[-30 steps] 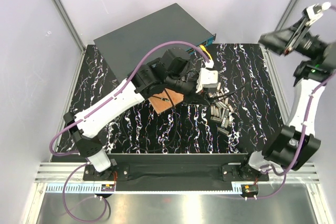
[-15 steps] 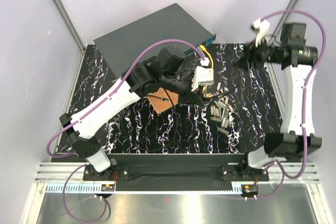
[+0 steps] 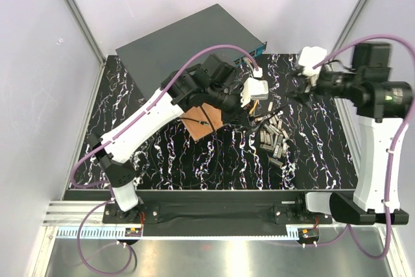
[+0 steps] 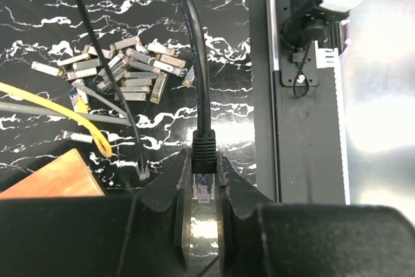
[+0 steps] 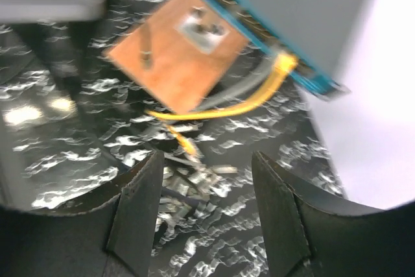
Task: Insert the plug into the switch port
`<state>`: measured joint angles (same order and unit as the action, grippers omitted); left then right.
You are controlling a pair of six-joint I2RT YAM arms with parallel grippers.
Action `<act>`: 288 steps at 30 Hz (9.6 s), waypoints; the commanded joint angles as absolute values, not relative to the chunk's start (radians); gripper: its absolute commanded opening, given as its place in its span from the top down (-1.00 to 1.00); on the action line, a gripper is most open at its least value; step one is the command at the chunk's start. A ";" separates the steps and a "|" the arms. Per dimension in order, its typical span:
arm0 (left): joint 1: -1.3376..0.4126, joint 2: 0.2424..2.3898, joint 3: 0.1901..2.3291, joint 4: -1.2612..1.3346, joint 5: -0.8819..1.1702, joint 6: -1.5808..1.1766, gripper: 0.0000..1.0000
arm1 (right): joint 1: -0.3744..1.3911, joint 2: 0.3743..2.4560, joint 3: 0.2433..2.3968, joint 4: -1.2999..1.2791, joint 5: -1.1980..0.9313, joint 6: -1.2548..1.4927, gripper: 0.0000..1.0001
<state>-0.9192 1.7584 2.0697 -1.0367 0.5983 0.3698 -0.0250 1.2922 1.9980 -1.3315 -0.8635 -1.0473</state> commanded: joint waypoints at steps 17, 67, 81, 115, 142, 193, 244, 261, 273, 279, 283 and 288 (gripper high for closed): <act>-0.922 1.766 2.120 -1.026 0.575 0.428 0.85 | 0.279 1.278 1.810 -1.574 -0.828 -0.959 -0.17; -0.624 1.394 1.460 -0.080 1.068 -0.408 -0.54 | 0.282 1.149 1.715 -1.295 -0.974 -0.782 1.00; -0.698 1.414 1.454 -0.212 1.101 -0.265 -0.28 | 0.313 1.141 1.713 -1.244 -0.965 -0.792 1.00; -0.767 1.456 1.677 -0.702 0.910 0.310 1.00 | 0.428 1.299 1.808 -1.400 -0.831 -0.733 0.15; -0.778 1.459 1.681 -0.752 0.877 0.376 1.00 | 0.560 1.318 1.778 -1.425 -0.661 -0.750 0.29; 0.308 1.017 1.037 -0.193 0.796 -0.950 -0.97 | 0.252 1.281 1.690 -0.811 -0.041 -0.436 1.00; 0.198 1.152 0.867 0.216 0.761 -1.178 1.00 | 0.278 1.511 1.644 -0.569 -0.173 -0.414 1.00; 0.193 1.158 0.861 0.218 0.759 -1.169 1.00 | 0.318 1.552 1.715 -0.558 -0.098 -0.422 1.00; 0.192 1.160 0.861 0.219 0.758 -1.167 1.00 | 0.327 1.571 1.730 -0.578 -0.120 -0.423 1.00; 0.192 1.160 0.859 0.218 0.755 -1.166 1.00 | 0.331 1.578 1.732 -0.584 -0.126 -0.431 1.00; 0.192 1.161 0.859 0.219 0.758 -1.163 1.00 | 0.334 1.578 1.736 -0.575 -0.123 -0.426 1.00; 0.192 1.160 0.854 0.218 0.756 -1.163 1.00 | 0.334 1.569 1.738 -0.566 -0.110 -0.422 1.00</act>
